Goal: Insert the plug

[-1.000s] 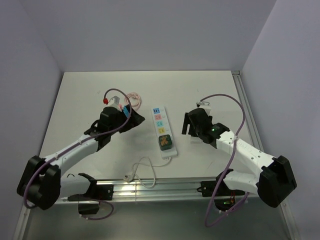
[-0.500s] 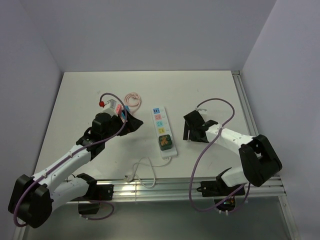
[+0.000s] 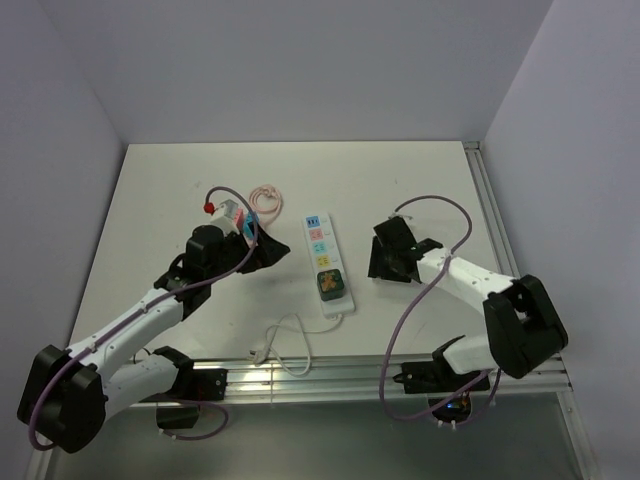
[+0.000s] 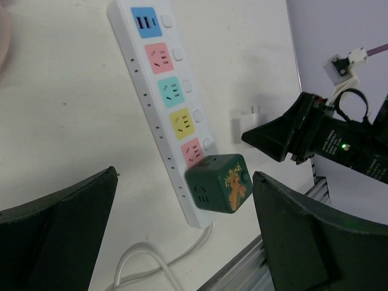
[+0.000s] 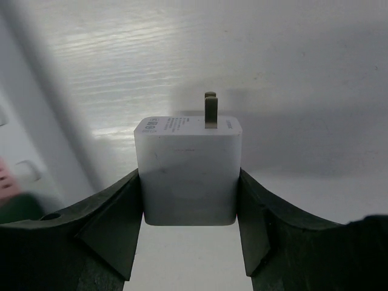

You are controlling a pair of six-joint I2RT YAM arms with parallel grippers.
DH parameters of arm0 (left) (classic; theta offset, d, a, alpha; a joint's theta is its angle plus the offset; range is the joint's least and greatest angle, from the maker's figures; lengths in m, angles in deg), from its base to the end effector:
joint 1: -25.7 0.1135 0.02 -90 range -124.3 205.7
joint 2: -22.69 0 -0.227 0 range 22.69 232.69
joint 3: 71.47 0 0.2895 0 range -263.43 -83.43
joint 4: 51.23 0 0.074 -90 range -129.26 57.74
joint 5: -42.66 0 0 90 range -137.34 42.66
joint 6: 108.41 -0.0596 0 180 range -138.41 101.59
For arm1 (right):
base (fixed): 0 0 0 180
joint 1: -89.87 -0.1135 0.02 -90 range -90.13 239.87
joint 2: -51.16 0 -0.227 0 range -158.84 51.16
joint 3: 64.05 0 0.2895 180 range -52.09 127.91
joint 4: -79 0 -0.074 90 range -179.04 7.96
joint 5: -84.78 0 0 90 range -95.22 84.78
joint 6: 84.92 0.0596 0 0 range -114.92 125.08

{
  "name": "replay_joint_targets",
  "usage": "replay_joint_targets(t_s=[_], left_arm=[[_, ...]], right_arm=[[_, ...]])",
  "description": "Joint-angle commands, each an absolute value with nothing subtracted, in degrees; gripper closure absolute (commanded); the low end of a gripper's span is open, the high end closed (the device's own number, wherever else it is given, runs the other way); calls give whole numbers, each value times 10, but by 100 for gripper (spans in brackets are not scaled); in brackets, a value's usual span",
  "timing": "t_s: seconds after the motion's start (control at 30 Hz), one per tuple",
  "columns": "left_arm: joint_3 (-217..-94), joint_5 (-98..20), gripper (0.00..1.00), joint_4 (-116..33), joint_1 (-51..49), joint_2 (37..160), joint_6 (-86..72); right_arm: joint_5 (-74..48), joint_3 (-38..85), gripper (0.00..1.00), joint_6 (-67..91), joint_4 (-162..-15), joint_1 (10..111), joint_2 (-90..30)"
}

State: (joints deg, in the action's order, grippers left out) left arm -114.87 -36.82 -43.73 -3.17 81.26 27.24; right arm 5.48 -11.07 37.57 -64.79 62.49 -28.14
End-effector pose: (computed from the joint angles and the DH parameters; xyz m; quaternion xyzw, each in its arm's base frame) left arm 0.2604 -0.1560 0.1803 -0.0707 0.8273 -0.3949 0.3931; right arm 0.2701 0.1274 0.0906 0.0652 0.9652 0.0395 0.2501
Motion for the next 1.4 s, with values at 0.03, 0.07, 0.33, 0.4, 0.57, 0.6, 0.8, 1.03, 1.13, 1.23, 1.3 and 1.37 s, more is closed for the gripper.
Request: replay_joint_targets(t_s=[0.03, 0.07, 0.33, 0.4, 0.57, 0.6, 0.8, 1.03, 1.13, 1.23, 1.3, 1.37], left_arm=[[-1152, -298, 1, -499, -35, 823, 255], [-1156, -279, 1, -509, -35, 831, 257], [-1160, -264, 1, -589, -76, 826, 232], [-1146, -287, 1, -626, -89, 821, 226], [-1142, -356, 1, -683, -122, 824, 189], [-1136, -391, 1, -694, -140, 821, 177], [-1087, -513, 1, -843, -214, 825, 113], [-1087, -543, 1, -912, -238, 881, 83], [-1088, -563, 0, -947, -245, 897, 77], [-1101, -574, 1, -960, -249, 911, 72], [-1109, -570, 1, -967, -251, 912, 71], [-1122, -567, 0, -965, -253, 919, 66]], right_arm=[[-32, -93, 61, 333, -687, 625, -186], [-42, -90, 60, 329, -693, 625, -173], [-123, 3, 58, 364, -663, 624, -133], [-140, 23, 57, 405, -667, 625, -145], [-244, 18, 59, 528, -783, 637, -188], [-260, 27, 60, 572, -794, 638, -198], [-269, 14, 71, 686, -877, 632, -216], [-222, 6, 67, 739, -888, 629, -176], [-233, -1, 67, 764, -932, 628, -181], [-227, -4, 67, 773, -939, 621, -181], [-219, 4, 67, 767, -932, 615, -180], [-218, 4, 66, 768, -934, 609, -177]])
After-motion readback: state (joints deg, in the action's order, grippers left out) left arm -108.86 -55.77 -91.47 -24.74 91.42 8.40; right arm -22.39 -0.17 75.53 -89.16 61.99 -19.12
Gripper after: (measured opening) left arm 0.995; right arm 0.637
